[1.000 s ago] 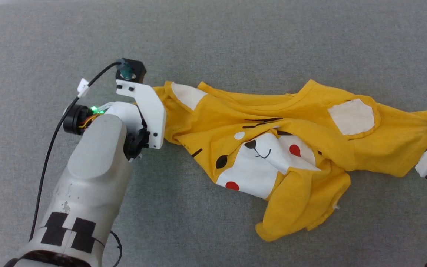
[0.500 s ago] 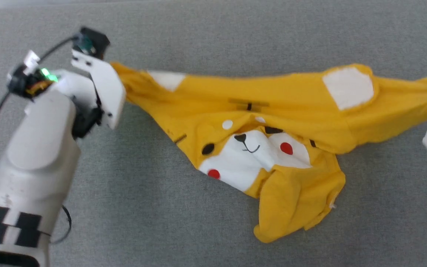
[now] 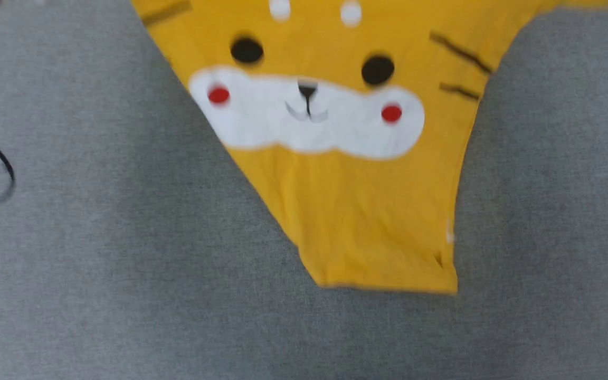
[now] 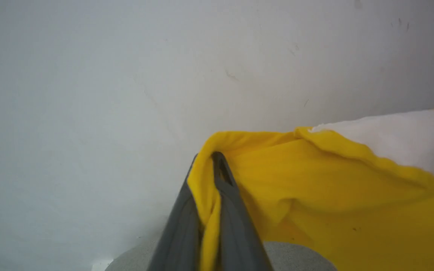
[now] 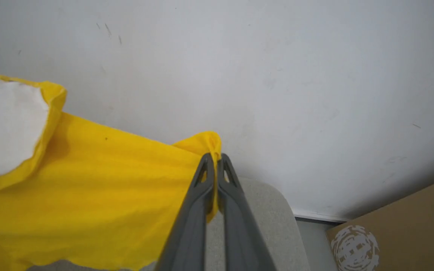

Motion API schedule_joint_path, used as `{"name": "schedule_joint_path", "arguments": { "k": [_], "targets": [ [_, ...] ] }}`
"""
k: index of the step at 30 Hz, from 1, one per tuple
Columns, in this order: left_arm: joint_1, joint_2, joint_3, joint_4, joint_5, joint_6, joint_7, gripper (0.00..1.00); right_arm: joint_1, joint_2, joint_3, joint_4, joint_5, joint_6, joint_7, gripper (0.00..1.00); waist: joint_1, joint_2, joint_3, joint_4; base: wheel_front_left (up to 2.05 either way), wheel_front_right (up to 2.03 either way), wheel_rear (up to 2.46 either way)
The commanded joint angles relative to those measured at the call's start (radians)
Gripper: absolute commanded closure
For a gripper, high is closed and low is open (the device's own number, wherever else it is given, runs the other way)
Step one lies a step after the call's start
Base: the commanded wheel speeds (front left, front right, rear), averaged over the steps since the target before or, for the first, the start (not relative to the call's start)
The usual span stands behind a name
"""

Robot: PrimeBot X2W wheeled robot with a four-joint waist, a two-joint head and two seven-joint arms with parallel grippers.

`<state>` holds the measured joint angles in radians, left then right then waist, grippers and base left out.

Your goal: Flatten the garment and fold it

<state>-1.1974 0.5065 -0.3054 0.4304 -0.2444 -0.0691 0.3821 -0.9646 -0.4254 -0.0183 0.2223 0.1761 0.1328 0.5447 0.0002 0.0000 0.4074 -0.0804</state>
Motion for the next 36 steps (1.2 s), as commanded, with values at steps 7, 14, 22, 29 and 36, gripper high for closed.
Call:
{"name": "schedule_joint_path", "arguments": {
  "k": [7, 14, 22, 29, 36],
  "targets": [
    [-0.235, 0.009, 0.065, -0.006, 0.049, 0.102, -0.154, 1.0, -0.322, -0.005, 0.026, 0.082, -0.063, -0.002, -0.075, 1.0, -0.0002, 0.0, 0.126, -0.026, 0.0, 0.0, 0.0],
    [-0.387, -0.02, 0.119, -0.009, 0.052, 0.181, -0.306, 1.0, -0.557, 0.027, -0.01, 0.137, -0.134, -0.002, -0.235, 1.0, -0.0002, 0.0, 0.159, -0.027, 0.0, 0.0, 0.0],
    [-0.324, -0.03, 0.113, 0.062, 0.008, 0.143, -0.333, 1.0, -0.561, 0.05, 0.014, 0.234, -0.117, -0.002, -0.337, 1.0, -0.0002, 0.0, 0.141, -0.009, 0.0, 0.0, 0.0],
    [-0.06, -0.052, 0.089, 0.12, -0.07, 0.071, -0.315, 1.0, -0.319, 0.04, 0.112, 0.278, -0.001, -0.002, -0.371, 1.0, -0.0002, 0.0, 0.078, 0.014, 0.0, 0.0, 0.0],
    [0.282, -0.127, 0.07, 0.106, -0.187, 0.034, -0.242, 1.0, 0.001, 0.026, 0.159, 0.245, 0.127, -0.002, -0.353, 1.0, -0.0002, 0.0, -0.033, 0.038, 0.0, 0.0, 0.0]
  ]
}}
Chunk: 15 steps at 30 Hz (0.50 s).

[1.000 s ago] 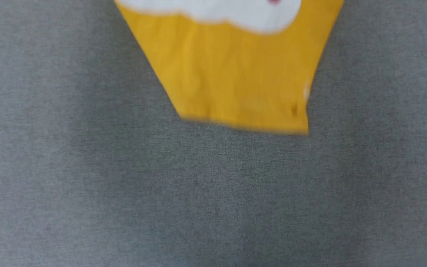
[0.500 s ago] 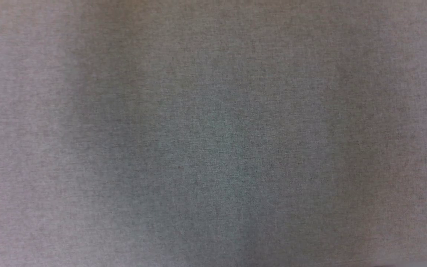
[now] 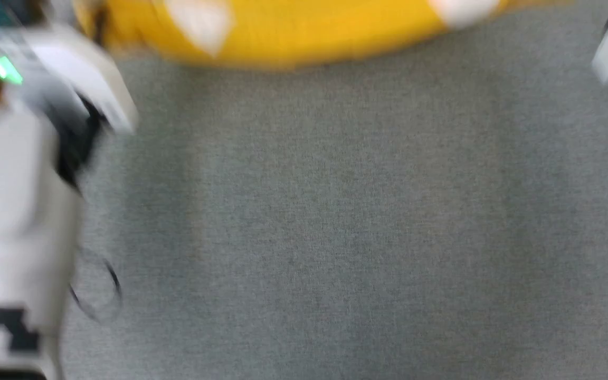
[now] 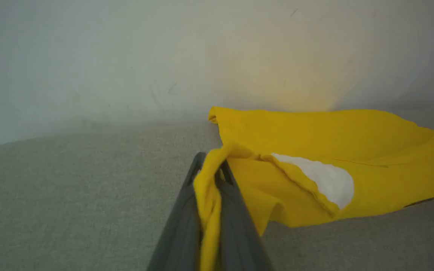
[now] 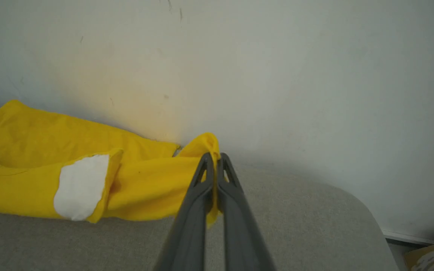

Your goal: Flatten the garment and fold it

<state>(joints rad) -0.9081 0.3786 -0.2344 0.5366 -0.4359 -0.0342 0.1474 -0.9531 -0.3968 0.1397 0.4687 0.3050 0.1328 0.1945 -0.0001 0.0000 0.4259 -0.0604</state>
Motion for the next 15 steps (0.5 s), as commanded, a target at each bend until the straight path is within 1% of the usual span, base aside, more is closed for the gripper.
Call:
{"name": "schedule_joint_path", "arguments": {
  "k": [1, 4, 7, 12, 13, 15],
  "targets": [
    [0.047, -0.012, -0.004, -0.009, -0.016, -0.006, 0.013, 1.0, 0.039, -0.002, 0.0, -0.01, 0.016, -0.002, 0.007, 1.0, 0.0001, 0.0, -0.072, 0.02, 0.0, 0.0, 0.0],
    [0.198, -0.04, -0.007, -0.049, -0.078, -0.015, 0.071, 1.0, 0.192, -0.006, -0.029, -0.054, 0.036, -0.002, 0.057, 1.0, 0.0001, 0.0, -0.122, 0.028, 0.0, 0.0, 0.0],
    [0.339, -0.059, -0.006, -0.105, -0.128, -0.011, 0.111, 1.0, 0.348, 0.02, -0.093, -0.111, 0.04, -0.002, 0.113, 1.0, 0.0001, 0.0, -0.17, 0.034, 0.0, 0.0, 0.0],
    [0.546, -0.07, -0.003, -0.195, -0.178, 0.011, 0.136, 1.0, 0.583, 0.096, -0.213, -0.228, 0.015, -0.002, 0.201, 1.0, 0.0001, 0.0, -0.23, 0.039, 0.0, 0.0, 0.0],
    [0.581, -0.068, -0.004, -0.208, -0.183, 0.011, 0.139, 1.0, 0.623, 0.115, -0.234, -0.252, 0.01, -0.002, 0.217, 1.0, 0.0001, 0.0, -0.239, 0.038, 0.0, 0.0, 0.0],
    [0.645, -0.075, -0.003, -0.235, -0.194, 0.027, 0.139, 1.0, 0.696, 0.163, -0.277, -0.298, 0.009, -0.002, 0.248, 1.0, 0.0001, 0.0, -0.258, 0.037, 0.0, 0.0, 0.0]
  ]
}}
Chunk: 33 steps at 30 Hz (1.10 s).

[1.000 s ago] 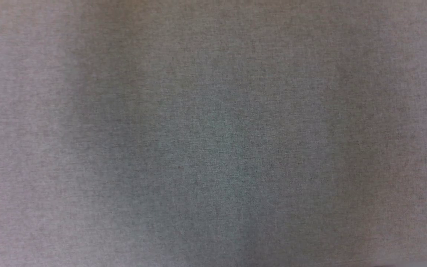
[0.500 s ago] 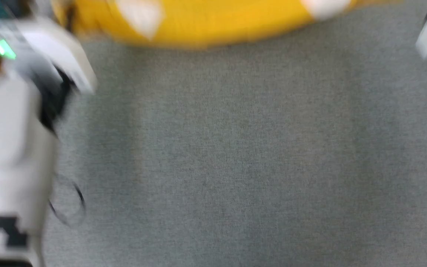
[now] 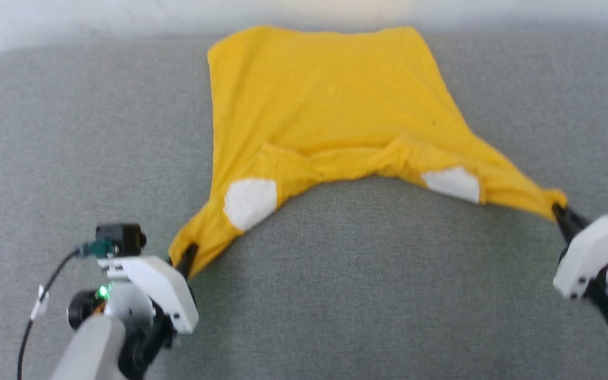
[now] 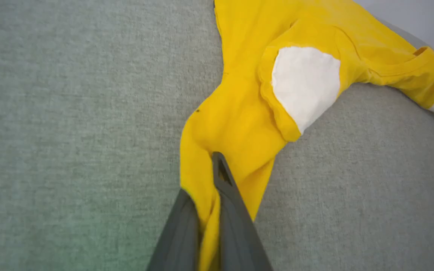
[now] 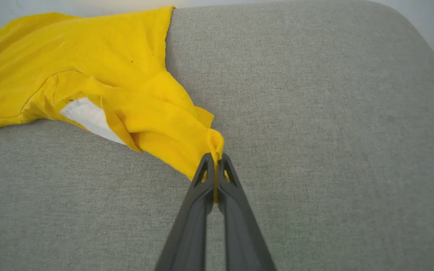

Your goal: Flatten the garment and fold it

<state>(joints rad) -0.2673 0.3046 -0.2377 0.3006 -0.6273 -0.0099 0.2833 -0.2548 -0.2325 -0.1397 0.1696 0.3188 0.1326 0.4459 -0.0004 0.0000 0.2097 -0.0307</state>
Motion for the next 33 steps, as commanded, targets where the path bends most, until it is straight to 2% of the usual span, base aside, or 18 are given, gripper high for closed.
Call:
{"name": "schedule_joint_path", "arguments": {
  "k": [1, 8, 14, 18, 25, 26, 27, 30, 33],
  "targets": [
    [0.034, -0.006, 0.001, -0.014, -0.009, 0.011, 0.005, 1.0, 0.033, 0.018, -0.018, -0.021, -0.012, -0.002, 0.012, 1.0, 0.0004, 0.0, -0.051, 0.006, 0.0, 0.0, 0.0],
    [0.214, -0.035, 0.019, -0.089, -0.057, 0.059, 0.001, 1.0, 0.244, 0.141, -0.153, -0.14, -0.059, -0.002, 0.122, 1.0, 0.0004, 0.0, -0.102, 0.01, 0.0, 0.0, 0.0],
    [0.313, -0.033, 0.029, -0.115, -0.063, 0.097, -0.005, 1.0, 0.368, 0.18, -0.235, -0.178, -0.064, -0.002, 0.213, 1.0, 0.0004, 0.0, -0.115, 0.017, 0.0, 0.0, 0.0],
    [0.365, -0.032, 0.035, -0.128, -0.06, 0.123, -0.014, 1.0, 0.414, 0.182, -0.258, -0.139, -0.014, -0.002, 0.221, 1.0, 0.0004, 0.0, -0.117, 0.017, 0.0, 0.0, 0.0],
    [0.402, -0.052, 0.046, -0.136, -0.067, 0.133, -0.063, 1.0, 0.416, 0.182, -0.239, -0.003, 0.028, -0.002, 0.144, 1.0, 0.0004, 0.0, -0.122, 0.02, 0.0, 0.0, 0.0],
    [0.402, -0.056, 0.046, -0.135, -0.068, 0.131, -0.071, 1.0, 0.413, 0.182, -0.235, 0.013, 0.03, -0.002, 0.129, 0.58, 0.0004, 0.0, -0.125, 0.022, 0.0, 0.0, 0.0],
    [0.401, -0.06, 0.047, -0.137, -0.069, 0.129, -0.08, 1.0, 0.412, 0.182, -0.229, 0.022, 0.03, -0.002, 0.111, 0.0, 0.0004, 0.0, -0.127, 0.024, 0.0, 0.0, 0.0],
    [0.4, -0.067, 0.047, -0.145, -0.068, 0.123, -0.107, 1.0, 0.41, 0.182, -0.22, 0.031, 0.033, -0.002, 0.073, 0.0, 0.0004, 0.0, -0.137, 0.03, 0.0, 0.0, 0.0],
    [0.399, -0.071, 0.046, -0.157, -0.068, 0.118, -0.123, 1.0, 0.403, 0.182, -0.216, -0.014, 0.021, -0.002, 0.011, 0.0, 0.0004, 0.0, -0.143, 0.036, 0.0, 0.0, 0.0]
  ]
}}
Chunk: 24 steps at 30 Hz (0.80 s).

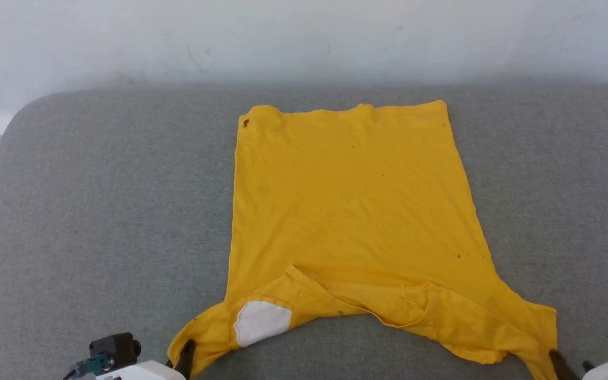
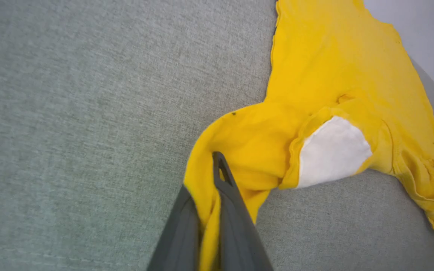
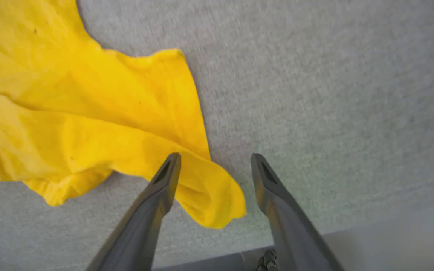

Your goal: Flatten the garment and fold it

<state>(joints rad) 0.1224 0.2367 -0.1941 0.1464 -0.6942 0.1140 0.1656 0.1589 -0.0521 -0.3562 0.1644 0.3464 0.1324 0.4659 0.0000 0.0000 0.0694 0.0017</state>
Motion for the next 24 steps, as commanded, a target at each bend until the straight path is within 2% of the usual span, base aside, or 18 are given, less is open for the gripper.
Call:
{"name": "schedule_joint_path", "arguments": {
  "k": [1, 8, 12, 16, 24],
  "targets": [
    [0.009, -0.004, 0.003, -0.007, -0.002, -0.007, -0.008, 1.0, -0.014, 0.002, 0.002, -0.03, -0.012, -0.002, -0.032, 0.0, 0.0, 0.0, -0.004, 0.006, 0.0, 0.0, 0.0],
    [-0.01, -0.01, -0.012, -0.039, 0.003, -0.007, -0.008, 1.0, -0.099, -0.005, 0.032, -0.15, -0.07, -0.002, -0.207, 0.0, 0.0, 0.0, 0.009, 0.045, 0.0, 0.0, 0.0],
    [-0.025, -0.024, -0.017, -0.055, -0.01, -0.011, -0.006, 1.0, -0.206, -0.059, 0.078, -0.151, -0.084, -0.002, -0.296, 0.0, 0.0, 0.0, 0.031, 0.076, 0.0, 0.0, 0.0],
    [-0.043, -0.028, -0.027, -0.064, -0.006, -0.014, -0.004, 1.0, -0.315, -0.103, 0.093, -0.094, -0.085, -0.002, -0.326, 0.0, 0.0, 0.0, 0.06, 0.105, 0.0, 0.0, 0.0],
    [-0.107, -0.049, -0.054, -0.081, 0.002, -0.027, -0.012, 1.0, -0.663, -0.209, 0.103, 0.165, -0.054, -0.002, -0.316, 0.0, 0.0, 0.0, 0.187, 0.201, 0.0, 0.0, 0.0]
  ]
}}
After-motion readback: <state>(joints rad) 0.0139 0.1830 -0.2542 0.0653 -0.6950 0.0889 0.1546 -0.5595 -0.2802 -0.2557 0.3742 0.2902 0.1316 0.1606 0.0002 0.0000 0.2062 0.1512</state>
